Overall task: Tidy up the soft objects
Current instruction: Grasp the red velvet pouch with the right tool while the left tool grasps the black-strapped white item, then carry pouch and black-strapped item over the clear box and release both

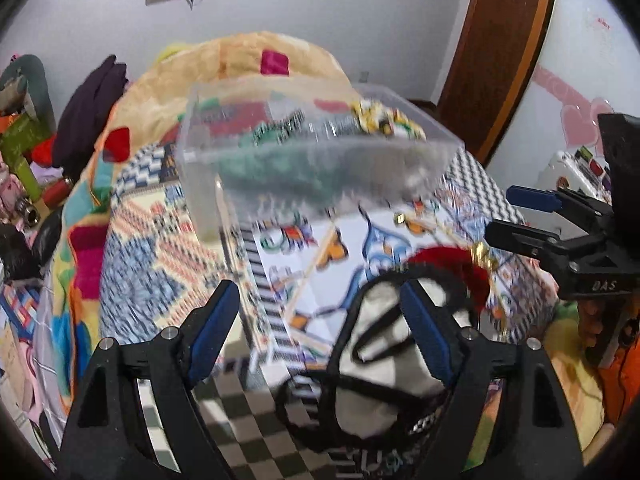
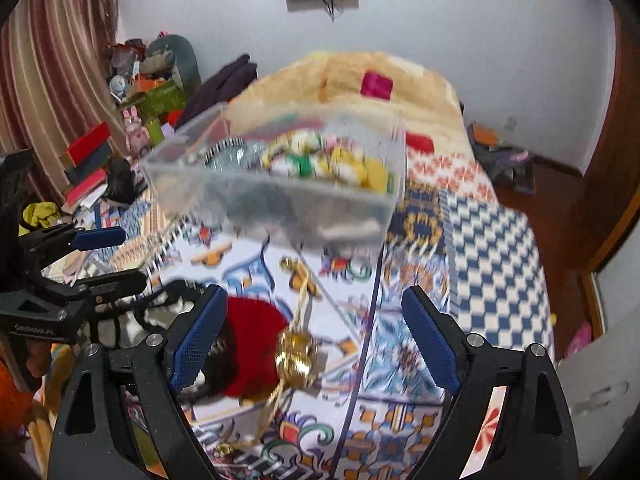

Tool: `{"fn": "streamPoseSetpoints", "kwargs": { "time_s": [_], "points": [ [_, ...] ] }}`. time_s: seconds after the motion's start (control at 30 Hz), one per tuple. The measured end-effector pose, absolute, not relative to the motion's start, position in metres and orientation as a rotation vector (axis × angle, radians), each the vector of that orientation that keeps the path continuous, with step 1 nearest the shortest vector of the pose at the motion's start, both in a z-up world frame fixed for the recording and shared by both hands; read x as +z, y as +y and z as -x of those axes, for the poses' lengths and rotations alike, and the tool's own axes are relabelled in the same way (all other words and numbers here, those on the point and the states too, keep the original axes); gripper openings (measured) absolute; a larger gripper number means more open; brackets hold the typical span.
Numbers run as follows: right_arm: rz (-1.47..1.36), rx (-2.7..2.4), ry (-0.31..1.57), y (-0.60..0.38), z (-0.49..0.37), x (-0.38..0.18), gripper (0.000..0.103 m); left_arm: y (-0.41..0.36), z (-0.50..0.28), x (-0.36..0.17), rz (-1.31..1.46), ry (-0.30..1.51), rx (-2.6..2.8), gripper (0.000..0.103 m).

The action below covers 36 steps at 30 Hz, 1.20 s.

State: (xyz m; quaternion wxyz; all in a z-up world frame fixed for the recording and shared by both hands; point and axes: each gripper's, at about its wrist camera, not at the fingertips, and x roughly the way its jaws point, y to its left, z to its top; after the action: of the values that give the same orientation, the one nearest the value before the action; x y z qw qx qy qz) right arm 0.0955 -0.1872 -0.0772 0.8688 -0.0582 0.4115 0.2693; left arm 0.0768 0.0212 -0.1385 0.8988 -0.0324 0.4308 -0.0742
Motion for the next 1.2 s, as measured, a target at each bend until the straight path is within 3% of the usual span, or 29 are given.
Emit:
{"fn": "streamPoseSetpoints", "kwargs": {
  "time_s": [0.3, 0.37, 0.43, 0.63, 0.7, 0.8, 0.9, 1.2],
  "points": [
    [0.124, 0.596, 0.952, -0.183, -0.087, -0.104, 0.087, 0.009, -0.067, -0.165, 0.060, 0.937, -0.186, 0.083],
    [0.131, 0.605, 0.961, -0.181, -0.087, -0.105, 0.079, 0.007, -0.066, -0.166, 0.053, 0.929, -0.189, 0.083],
    [0.135, 0.627, 0.984, -0.178, -0.086, -0.110, 0.064, 0.004, -0.066, -0.167, 0.040, 0.921, -0.188, 0.081],
    [0.160, 0.640, 0.991, -0.173, -0.082, -0.113, 0.031, -0.003, -0.062, -0.166, 0.009, 0.904, -0.216, 0.047],
    [0.161, 0.639, 0.987, -0.173, -0.080, -0.113, 0.025, -0.004, -0.060, -0.166, 0.004, 0.904, -0.222, 0.031],
    [0.165, 0.634, 0.976, -0.174, -0.079, -0.111, 0.019, -0.003, -0.058, -0.167, -0.011, 0.900, -0.201, 0.016],
    [0.173, 0.620, 0.949, -0.174, -0.079, -0.108, 0.017, 0.003, -0.058, -0.167, 0.013, 0.903, -0.202, 0.010],
    [0.143, 0.573, 0.874, -0.186, -0.080, -0.089, 0.016, 0.020, -0.054, -0.154, 0.013, 0.855, -0.121, 0.006]
  ]
}}
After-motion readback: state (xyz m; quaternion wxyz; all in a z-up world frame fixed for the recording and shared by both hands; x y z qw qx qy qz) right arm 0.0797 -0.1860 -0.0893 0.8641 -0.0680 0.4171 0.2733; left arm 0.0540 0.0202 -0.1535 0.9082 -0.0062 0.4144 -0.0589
